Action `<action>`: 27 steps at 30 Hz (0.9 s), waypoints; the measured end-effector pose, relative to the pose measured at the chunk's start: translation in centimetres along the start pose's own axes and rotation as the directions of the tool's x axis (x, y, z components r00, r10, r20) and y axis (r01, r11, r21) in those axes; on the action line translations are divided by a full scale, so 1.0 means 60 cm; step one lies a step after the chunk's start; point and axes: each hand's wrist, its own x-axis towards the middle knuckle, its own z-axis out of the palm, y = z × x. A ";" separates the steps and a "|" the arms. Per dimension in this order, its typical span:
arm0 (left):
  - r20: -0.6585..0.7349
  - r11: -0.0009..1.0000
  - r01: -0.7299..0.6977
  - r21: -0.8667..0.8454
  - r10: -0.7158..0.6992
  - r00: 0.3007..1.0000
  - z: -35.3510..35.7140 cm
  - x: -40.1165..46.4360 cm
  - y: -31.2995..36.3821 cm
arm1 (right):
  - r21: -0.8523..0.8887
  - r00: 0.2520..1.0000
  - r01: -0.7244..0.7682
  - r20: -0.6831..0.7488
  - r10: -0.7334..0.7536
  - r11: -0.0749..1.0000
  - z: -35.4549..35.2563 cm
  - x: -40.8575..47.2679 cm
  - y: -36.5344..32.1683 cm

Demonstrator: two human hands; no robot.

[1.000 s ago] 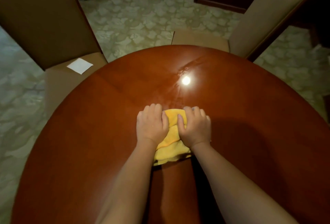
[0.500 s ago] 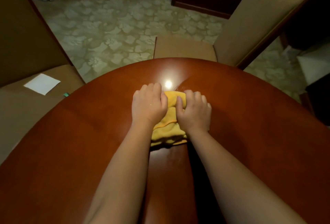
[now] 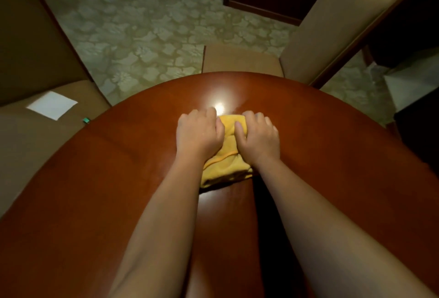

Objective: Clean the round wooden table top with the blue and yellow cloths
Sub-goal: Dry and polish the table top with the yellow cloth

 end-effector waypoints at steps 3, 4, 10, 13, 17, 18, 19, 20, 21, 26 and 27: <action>0.048 0.998 -0.052 0.043 0.050 0.998 -0.032 -0.051 0.012 | 0.010 0.999 0.006 0.044 -0.006 1.000 -0.028 -0.066 -0.008; 0.073 0.997 -0.062 0.056 0.057 0.996 -0.043 -0.071 0.015 | 0.012 0.998 0.011 0.067 -0.012 1.000 -0.038 -0.091 -0.011; 0.111 0.997 -0.052 0.063 0.045 0.993 -0.107 -0.221 0.039 | 0.014 0.990 0.018 0.137 -0.020 1.000 -0.089 -0.245 -0.038; 0.149 0.995 -0.045 0.086 0.032 0.988 -0.136 -0.289 0.045 | 0.043 0.992 0.034 0.121 -0.039 0.998 -0.110 -0.313 -0.052; 0.161 0.995 0.010 0.104 -0.027 0.987 -0.172 -0.374 0.062 | 0.059 0.970 0.056 0.233 -0.068 0.997 -0.142 -0.389 -0.063; 0.151 0.995 0.021 0.099 -0.035 0.988 -0.181 -0.397 0.069 | 0.063 0.968 0.058 0.239 -0.072 0.996 -0.150 -0.411 -0.065; 0.141 0.995 0.025 0.094 -0.038 0.989 -0.191 -0.420 0.076 | 0.075 0.970 0.061 0.231 -0.077 0.995 -0.158 -0.432 -0.067; 0.136 0.996 0.026 0.089 -0.038 0.990 -0.200 -0.444 0.082 | 0.087 0.969 0.065 0.233 -0.084 0.994 -0.167 -0.455 -0.069; 0.133 0.996 0.030 0.084 -0.041 0.990 -0.209 -0.467 0.088 | 0.097 0.963 0.072 0.251 -0.094 0.993 -0.175 -0.477 -0.071; 0.106 0.989 0.117 0.090 -0.127 0.986 -0.250 -0.582 0.119 | 0.106 0.975 0.092 0.191 -0.111 0.990 -0.205 -0.595 -0.081; 0.104 0.986 0.137 0.092 -0.147 0.984 -0.257 -0.605 0.124 | 0.107 0.982 0.090 0.156 -0.106 0.990 -0.206 -0.619 -0.086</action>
